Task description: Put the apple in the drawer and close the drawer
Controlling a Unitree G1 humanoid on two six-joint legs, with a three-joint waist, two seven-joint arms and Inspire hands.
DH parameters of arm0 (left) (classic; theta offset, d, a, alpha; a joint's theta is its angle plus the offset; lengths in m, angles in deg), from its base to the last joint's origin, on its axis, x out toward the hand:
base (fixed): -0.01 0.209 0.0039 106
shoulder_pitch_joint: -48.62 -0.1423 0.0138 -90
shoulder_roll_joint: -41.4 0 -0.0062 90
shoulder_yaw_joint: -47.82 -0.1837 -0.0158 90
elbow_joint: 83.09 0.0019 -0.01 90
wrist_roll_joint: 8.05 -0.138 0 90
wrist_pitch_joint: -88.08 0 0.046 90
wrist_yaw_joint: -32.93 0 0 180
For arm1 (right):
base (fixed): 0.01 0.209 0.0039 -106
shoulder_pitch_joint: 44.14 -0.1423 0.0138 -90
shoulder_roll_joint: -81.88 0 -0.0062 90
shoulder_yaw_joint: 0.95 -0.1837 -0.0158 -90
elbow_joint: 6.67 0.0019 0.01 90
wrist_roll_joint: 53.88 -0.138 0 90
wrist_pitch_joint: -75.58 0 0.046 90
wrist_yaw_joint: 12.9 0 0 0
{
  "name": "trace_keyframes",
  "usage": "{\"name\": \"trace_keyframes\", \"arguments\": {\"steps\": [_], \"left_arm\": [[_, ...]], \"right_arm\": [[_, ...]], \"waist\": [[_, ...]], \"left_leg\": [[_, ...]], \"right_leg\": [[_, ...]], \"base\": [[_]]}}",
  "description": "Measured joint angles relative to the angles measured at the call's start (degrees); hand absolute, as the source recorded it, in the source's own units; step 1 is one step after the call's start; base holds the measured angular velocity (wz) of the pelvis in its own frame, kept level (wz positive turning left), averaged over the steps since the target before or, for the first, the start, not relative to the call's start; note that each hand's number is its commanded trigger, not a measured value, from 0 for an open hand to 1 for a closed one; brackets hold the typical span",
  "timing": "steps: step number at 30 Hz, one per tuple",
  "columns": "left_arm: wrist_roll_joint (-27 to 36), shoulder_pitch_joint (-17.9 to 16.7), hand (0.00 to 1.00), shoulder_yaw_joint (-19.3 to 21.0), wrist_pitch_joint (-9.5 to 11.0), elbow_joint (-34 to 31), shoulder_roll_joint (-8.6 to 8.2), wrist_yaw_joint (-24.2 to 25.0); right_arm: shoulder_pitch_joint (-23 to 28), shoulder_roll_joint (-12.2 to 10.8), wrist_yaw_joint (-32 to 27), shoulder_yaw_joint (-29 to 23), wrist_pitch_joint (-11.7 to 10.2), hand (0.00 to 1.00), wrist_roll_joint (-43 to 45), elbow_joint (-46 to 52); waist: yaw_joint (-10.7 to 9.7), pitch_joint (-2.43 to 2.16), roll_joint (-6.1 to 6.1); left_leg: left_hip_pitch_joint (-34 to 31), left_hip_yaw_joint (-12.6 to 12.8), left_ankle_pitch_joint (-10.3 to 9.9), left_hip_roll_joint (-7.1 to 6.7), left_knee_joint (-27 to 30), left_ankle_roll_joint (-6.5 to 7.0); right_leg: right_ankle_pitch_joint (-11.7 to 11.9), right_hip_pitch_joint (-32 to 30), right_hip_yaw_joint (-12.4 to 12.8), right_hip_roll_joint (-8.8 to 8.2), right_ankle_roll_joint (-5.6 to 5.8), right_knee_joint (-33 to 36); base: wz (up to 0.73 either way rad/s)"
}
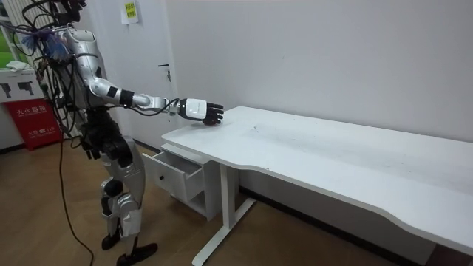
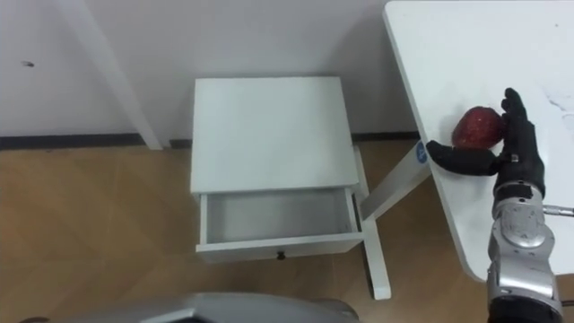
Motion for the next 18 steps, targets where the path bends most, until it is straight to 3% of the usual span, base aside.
{"name": "trace_keyframes", "arguments": {"steps": [8, 12, 13, 14, 15, 18], "left_arm": [[0.07, 0.12, 0.0, -0.07, -0.01, 0.06, 0.33, 0.05], [0.4, 0.03, 0.0, -0.06, -0.05, 0.36, 0.49, 0.13], [0.45, 0.03, 0.0, -0.06, -0.08, 0.36, 0.49, 0.18], [0.62, 0.03, 0.0, -0.06, -0.1, 0.36, 0.49, 0.21], [0.89, -0.04, 0.0, -0.07, -0.18, 0.36, 0.49, 0.28], [1.16, -0.16, 0.0, -0.07, -0.46, 0.36, 0.5, 0.54]], "right_arm": [[-0.4, 0.15, 0.08, 0.0, -0.02, 0.0, 1.23, -3.69], [-3.14, 0.74, 0.36, -0.01, -0.25, 0.0, 1.16, -7.26], [-3.42, 0.98, 0.68, -0.01, -0.19, 0.08, 1.12, -7.72], [-3.85, 1.65, 1.5, 0.01, -0.16, 0.84, 1.07, -8.65], [-4.16, 2.2, 2.0, 0.0, 0.01, 1.0, 1.06, -9.18], [-4.5, 2.42, 2.22, 0.0, 0.74, 1.0, 1.07, -9.34]], "waist": [[-0.32, -0.07, -0.89], [-0.96, -0.16, -0.93], [-1.25, -0.18, -0.96], [-1.28, -0.19, -1.02], [-1.29, -0.23, -1.08], [-1.4, -0.21, -1.11]], "left_leg": [[-0.57, -0.75, 0.0, -0.01, 0.45, 0.0], [-0.56, -1.21, 0.0, -0.08, 0.39, 0.0], [-0.57, -1.25, 0.0, -0.08, 0.36, 0.0], [-0.59, -1.33, -0.01, -0.09, 0.36, 0.0], [-0.59, -1.35, -0.01, -0.09, 0.35, 0.0], [-0.58, -1.67, -0.01, -0.1, 0.4, 0.0]], "right_leg": [[0.0, -0.03, -0.47, 0.02, 0.0, -0.04], [0.0, 0.16, -0.53, -0.02, 0.0, -0.04], [0.0, 0.18, -0.58, -0.02, 0.0, -0.04], [0.0, 0.22, -0.59, -0.03, 0.0, -0.03], [0.0, 0.26, -0.59, -0.03, 0.0, -0.02], [0.0, 0.52, -0.91, -0.03, 0.0, -0.05]], "base": [[0.05], [0.02], [0.06], [0.03], [0.0], [0.05]]}}
